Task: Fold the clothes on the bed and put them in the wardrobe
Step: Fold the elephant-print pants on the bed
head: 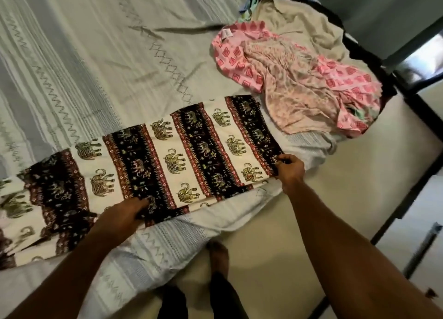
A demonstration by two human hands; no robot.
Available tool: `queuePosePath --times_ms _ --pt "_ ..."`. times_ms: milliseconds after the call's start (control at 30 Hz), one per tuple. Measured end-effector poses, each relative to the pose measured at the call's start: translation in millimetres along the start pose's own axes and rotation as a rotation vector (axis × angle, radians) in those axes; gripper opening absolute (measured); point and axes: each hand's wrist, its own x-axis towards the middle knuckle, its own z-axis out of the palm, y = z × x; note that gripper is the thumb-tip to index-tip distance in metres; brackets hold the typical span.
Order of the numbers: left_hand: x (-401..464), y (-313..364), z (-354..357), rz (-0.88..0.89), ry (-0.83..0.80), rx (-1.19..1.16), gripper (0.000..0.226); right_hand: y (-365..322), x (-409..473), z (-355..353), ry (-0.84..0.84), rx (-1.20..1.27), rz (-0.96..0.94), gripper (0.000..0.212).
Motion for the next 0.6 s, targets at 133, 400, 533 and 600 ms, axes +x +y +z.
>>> queuePosePath --times_ms 133,400,533,600 --pt "-12.8 9.0 12.8 0.002 -0.005 0.006 0.044 11.3 8.8 -14.5 0.017 -0.008 -0.034 0.037" --pt "-19.1 25.0 25.7 0.004 0.041 0.113 0.040 10.1 -16.7 -33.5 0.051 -0.773 -0.413 0.046" --pt "-25.3 29.5 25.2 -0.032 0.128 0.055 0.035 21.4 -49.7 -14.0 -0.099 -1.088 -0.796 0.039" --pt "-33.3 23.9 21.7 -0.051 0.187 0.020 0.031 29.7 -73.2 8.7 -0.249 -1.081 -0.913 0.023"
